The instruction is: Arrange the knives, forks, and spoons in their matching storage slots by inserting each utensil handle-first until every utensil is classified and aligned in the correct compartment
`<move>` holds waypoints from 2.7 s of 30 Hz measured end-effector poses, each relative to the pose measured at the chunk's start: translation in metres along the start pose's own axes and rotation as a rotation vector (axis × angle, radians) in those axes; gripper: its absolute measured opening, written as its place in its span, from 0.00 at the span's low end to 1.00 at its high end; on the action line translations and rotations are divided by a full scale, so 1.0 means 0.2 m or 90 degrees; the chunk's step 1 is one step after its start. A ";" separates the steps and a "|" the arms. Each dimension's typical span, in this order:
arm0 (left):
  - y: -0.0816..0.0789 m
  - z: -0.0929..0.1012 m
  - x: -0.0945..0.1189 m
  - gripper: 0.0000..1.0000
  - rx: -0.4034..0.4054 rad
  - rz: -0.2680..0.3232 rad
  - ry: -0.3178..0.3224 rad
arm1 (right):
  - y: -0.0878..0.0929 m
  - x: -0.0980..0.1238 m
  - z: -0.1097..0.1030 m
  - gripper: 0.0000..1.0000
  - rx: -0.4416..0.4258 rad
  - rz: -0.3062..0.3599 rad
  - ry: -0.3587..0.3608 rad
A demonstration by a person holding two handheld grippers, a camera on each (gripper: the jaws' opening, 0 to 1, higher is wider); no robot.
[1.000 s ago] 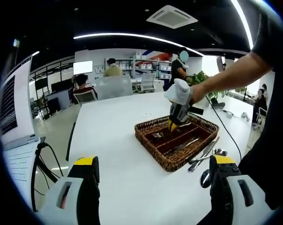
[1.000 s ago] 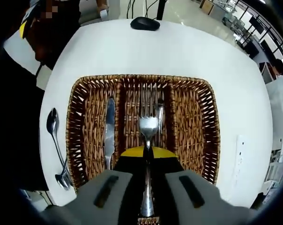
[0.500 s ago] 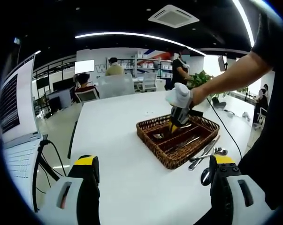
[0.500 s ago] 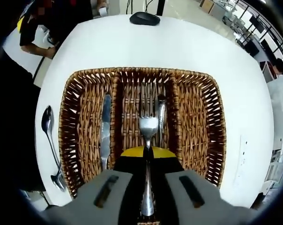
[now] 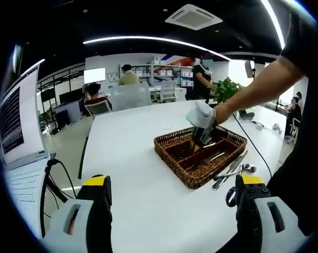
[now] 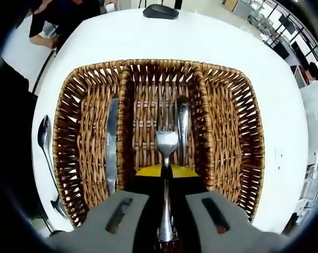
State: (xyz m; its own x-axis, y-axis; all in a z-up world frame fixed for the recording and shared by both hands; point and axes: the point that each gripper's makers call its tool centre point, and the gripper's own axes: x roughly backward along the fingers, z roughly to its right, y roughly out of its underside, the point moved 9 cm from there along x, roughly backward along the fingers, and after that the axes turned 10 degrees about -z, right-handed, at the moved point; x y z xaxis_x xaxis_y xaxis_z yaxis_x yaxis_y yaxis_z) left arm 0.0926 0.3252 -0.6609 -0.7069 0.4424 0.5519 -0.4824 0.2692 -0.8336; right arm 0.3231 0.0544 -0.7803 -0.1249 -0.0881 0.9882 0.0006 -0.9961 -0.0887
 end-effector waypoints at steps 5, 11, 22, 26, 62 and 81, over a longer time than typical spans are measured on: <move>0.00 0.02 0.00 0.99 -0.002 -0.005 0.001 | -0.01 0.00 0.00 0.01 0.003 -0.003 -0.003; -0.03 0.03 -0.01 0.99 -0.009 0.007 -0.001 | 0.00 -0.01 0.02 0.03 -0.072 0.007 -0.031; -0.06 0.07 -0.03 0.99 -0.020 0.012 0.019 | 0.03 0.17 0.02 0.28 -0.071 0.069 0.024; -0.07 0.11 -0.09 0.99 -0.031 0.006 0.033 | 0.08 0.28 0.05 0.52 -0.094 0.128 0.063; -0.31 0.56 -0.29 0.99 -0.065 0.019 0.020 | 1.27 0.95 -0.68 1.00 -0.475 0.434 0.249; -0.46 0.51 -0.43 0.99 -0.126 0.001 0.095 | 1.44 0.95 -0.77 1.00 -0.552 0.419 0.284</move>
State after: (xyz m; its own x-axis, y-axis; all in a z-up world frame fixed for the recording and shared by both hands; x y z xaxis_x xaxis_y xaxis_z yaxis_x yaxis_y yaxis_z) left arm 0.1448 0.1747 -0.6303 -0.6159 0.5610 0.5532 -0.3606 0.4236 -0.8310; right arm 0.1472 -0.2470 -0.6362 -0.6887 -0.4003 0.6045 -0.4589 -0.4049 -0.7909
